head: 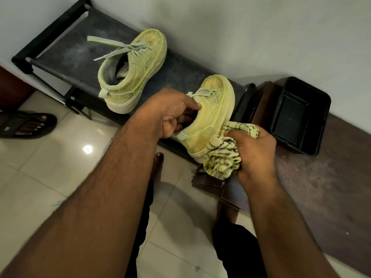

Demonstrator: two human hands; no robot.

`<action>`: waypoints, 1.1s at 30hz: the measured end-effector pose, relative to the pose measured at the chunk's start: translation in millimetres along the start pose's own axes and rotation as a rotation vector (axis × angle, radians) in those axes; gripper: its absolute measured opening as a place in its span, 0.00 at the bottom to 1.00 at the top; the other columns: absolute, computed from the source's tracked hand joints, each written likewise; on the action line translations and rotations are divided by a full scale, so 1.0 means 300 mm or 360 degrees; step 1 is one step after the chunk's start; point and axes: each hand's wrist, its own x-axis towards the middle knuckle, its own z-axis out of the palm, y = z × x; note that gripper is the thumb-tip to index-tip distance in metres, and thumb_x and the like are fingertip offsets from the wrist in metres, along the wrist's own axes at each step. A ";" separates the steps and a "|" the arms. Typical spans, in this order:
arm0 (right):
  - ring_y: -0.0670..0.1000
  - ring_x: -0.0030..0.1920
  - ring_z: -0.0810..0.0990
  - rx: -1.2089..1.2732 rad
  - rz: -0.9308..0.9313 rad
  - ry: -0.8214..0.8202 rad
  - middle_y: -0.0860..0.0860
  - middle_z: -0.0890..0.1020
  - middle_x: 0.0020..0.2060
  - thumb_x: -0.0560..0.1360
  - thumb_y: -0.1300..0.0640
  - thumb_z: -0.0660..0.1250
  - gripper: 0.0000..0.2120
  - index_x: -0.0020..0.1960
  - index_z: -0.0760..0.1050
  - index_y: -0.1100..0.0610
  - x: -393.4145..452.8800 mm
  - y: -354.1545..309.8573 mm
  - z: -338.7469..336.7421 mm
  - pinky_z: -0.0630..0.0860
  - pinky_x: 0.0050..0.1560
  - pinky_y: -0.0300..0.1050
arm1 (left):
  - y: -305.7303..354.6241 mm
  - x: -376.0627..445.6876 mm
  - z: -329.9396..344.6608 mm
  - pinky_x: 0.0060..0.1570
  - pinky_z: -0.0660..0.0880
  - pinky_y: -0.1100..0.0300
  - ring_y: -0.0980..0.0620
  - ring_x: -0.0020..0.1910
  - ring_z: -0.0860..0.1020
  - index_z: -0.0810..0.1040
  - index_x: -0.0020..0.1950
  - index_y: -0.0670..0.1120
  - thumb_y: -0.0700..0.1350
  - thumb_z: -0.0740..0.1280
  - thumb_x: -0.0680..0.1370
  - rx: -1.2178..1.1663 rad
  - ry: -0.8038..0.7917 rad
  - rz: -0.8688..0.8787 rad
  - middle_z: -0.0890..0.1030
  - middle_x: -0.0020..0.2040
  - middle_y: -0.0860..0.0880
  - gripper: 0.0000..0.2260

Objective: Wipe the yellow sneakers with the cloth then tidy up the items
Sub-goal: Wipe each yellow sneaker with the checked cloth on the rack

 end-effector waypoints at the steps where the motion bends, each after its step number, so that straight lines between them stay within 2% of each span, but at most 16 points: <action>1: 0.54 0.36 0.85 -0.0098 -0.0049 -0.0094 0.53 0.85 0.34 0.67 0.70 0.71 0.09 0.45 0.81 0.60 -0.018 0.003 -0.008 0.80 0.37 0.48 | 0.002 0.000 -0.003 0.45 0.80 0.55 0.49 0.37 0.82 0.80 0.46 0.40 0.36 0.68 0.75 -0.0008 0.0009 -0.0008 0.84 0.38 0.45 0.03; 3: 0.50 0.39 0.84 -0.0418 -0.0253 -0.0335 0.50 0.85 0.36 0.68 0.69 0.72 0.11 0.41 0.82 0.54 -0.061 0.019 -0.032 0.81 0.41 0.46 | 0.004 0.000 -0.010 0.45 0.79 0.55 0.49 0.37 0.82 0.80 0.47 0.40 0.36 0.67 0.76 -0.0024 0.0025 -0.0025 0.84 0.39 0.45 0.03; 5: 0.45 0.43 0.82 -0.0880 -0.0602 -0.0486 0.45 0.84 0.39 0.67 0.68 0.72 0.15 0.41 0.83 0.48 -0.085 0.043 -0.061 0.78 0.44 0.41 | 0.008 -0.002 -0.013 0.43 0.79 0.56 0.49 0.36 0.82 0.80 0.47 0.40 0.36 0.66 0.76 -0.0022 0.0027 -0.0041 0.83 0.38 0.45 0.03; 7: 0.47 0.48 0.79 -0.1306 -0.1086 -0.0496 0.43 0.81 0.45 0.65 0.69 0.71 0.17 0.46 0.83 0.50 -0.078 0.057 -0.076 0.75 0.47 0.41 | 0.004 -0.005 -0.013 0.39 0.78 0.58 0.50 0.33 0.81 0.80 0.44 0.41 0.37 0.66 0.76 0.0012 0.0058 -0.0034 0.83 0.36 0.45 0.03; 9: 0.51 0.51 0.76 -0.1557 -0.1459 -0.0488 0.47 0.81 0.49 0.61 0.69 0.64 0.21 0.51 0.83 0.55 -0.051 0.053 -0.077 0.74 0.49 0.45 | -0.001 0.000 -0.016 0.36 0.76 0.60 0.50 0.30 0.79 0.79 0.41 0.41 0.38 0.67 0.74 0.0043 0.0144 0.0004 0.82 0.36 0.45 0.03; 11: 0.54 0.52 0.78 -0.1609 -0.1666 -0.0456 0.50 0.83 0.50 0.59 0.69 0.62 0.24 0.52 0.82 0.58 -0.033 0.038 -0.072 0.77 0.50 0.49 | -0.002 0.001 -0.028 0.33 0.73 0.60 0.48 0.31 0.76 0.78 0.40 0.41 0.39 0.67 0.72 0.0075 0.0230 0.0041 0.80 0.38 0.42 0.02; 15: 0.53 0.53 0.79 -0.1332 -0.2107 -0.0606 0.52 0.84 0.49 0.67 0.71 0.63 0.15 0.48 0.83 0.61 -0.057 0.038 -0.057 0.75 0.53 0.52 | 0.015 -0.003 -0.066 0.29 0.67 0.62 0.50 0.30 0.70 0.77 0.36 0.44 0.41 0.68 0.70 0.0259 0.0241 0.0046 0.75 0.35 0.44 0.03; 17: 0.54 0.54 0.79 -0.1333 -0.2256 -0.0675 0.49 0.84 0.50 0.69 0.69 0.68 0.11 0.47 0.84 0.58 -0.068 0.045 -0.057 0.71 0.55 0.54 | 0.019 -0.004 -0.083 0.30 0.66 0.61 0.51 0.30 0.69 0.78 0.37 0.44 0.42 0.69 0.69 0.0368 0.0220 0.0053 0.75 0.34 0.45 0.02; 20: 0.52 0.58 0.74 -0.1603 -0.2122 -0.0511 0.43 0.83 0.51 0.67 0.64 0.70 0.13 0.48 0.83 0.51 -0.006 0.044 -0.092 0.60 0.56 0.51 | 0.016 -0.005 -0.089 0.28 0.63 0.63 0.52 0.26 0.66 0.76 0.33 0.44 0.41 0.68 0.68 0.0506 0.0177 0.0068 0.72 0.30 0.46 0.05; 22: 0.52 0.57 0.75 -0.1606 -0.1987 -0.0448 0.42 0.83 0.50 0.64 0.65 0.69 0.15 0.47 0.83 0.51 0.023 0.048 -0.104 0.60 0.56 0.51 | 0.013 -0.003 -0.090 0.23 0.62 0.69 0.54 0.21 0.65 0.74 0.30 0.44 0.39 0.68 0.69 0.0577 0.0183 0.0073 0.71 0.26 0.48 0.08; 23: 0.53 0.56 0.77 -0.1546 -0.1996 -0.0500 0.43 0.84 0.49 0.65 0.65 0.69 0.13 0.46 0.83 0.52 0.016 0.060 -0.096 0.64 0.56 0.52 | 0.012 -0.002 -0.089 0.22 0.61 0.69 0.54 0.20 0.64 0.74 0.30 0.44 0.39 0.68 0.69 0.0606 0.0200 0.0079 0.70 0.25 0.48 0.08; 25: 0.53 0.53 0.79 -0.1401 -0.2120 -0.0774 0.46 0.84 0.47 0.68 0.65 0.69 0.09 0.44 0.83 0.55 -0.031 0.090 -0.061 0.70 0.54 0.53 | 0.009 0.004 -0.086 0.24 0.63 0.67 0.53 0.21 0.65 0.73 0.29 0.45 0.41 0.69 0.67 0.0651 0.0247 0.0101 0.70 0.25 0.49 0.08; 27: 0.53 0.52 0.79 -0.1379 -0.2193 -0.1017 0.46 0.84 0.47 0.65 0.66 0.72 0.11 0.44 0.83 0.56 -0.072 0.110 -0.032 0.71 0.52 0.52 | 0.008 0.006 -0.081 0.28 0.64 0.62 0.51 0.24 0.66 0.73 0.30 0.45 0.44 0.69 0.62 0.0675 0.0308 0.0131 0.70 0.26 0.48 0.06; 28: 0.53 0.51 0.79 -0.1402 -0.2187 -0.1025 0.46 0.84 0.47 0.62 0.67 0.73 0.13 0.44 0.83 0.55 -0.065 0.108 -0.033 0.71 0.52 0.52 | 0.009 0.005 -0.077 0.29 0.64 0.61 0.50 0.25 0.66 0.72 0.30 0.45 0.45 0.69 0.60 0.0691 0.0331 0.0133 0.70 0.27 0.47 0.07; 30: 0.55 0.50 0.79 -0.1485 -0.2127 -0.0834 0.45 0.84 0.47 0.61 0.65 0.70 0.13 0.44 0.83 0.55 -0.008 0.093 -0.059 0.71 0.52 0.56 | 0.010 0.003 -0.078 0.30 0.64 0.59 0.50 0.27 0.66 0.71 0.30 0.46 0.47 0.67 0.57 0.0697 0.0359 0.0140 0.70 0.28 0.47 0.08; 33: 0.57 0.50 0.78 -0.1573 -0.2002 -0.0518 0.47 0.84 0.45 0.64 0.62 0.62 0.14 0.45 0.83 0.55 0.040 0.073 -0.086 0.69 0.52 0.55 | 0.011 0.002 -0.080 0.30 0.64 0.59 0.49 0.28 0.66 0.70 0.30 0.46 0.46 0.68 0.58 0.0684 0.0368 0.0148 0.69 0.29 0.47 0.08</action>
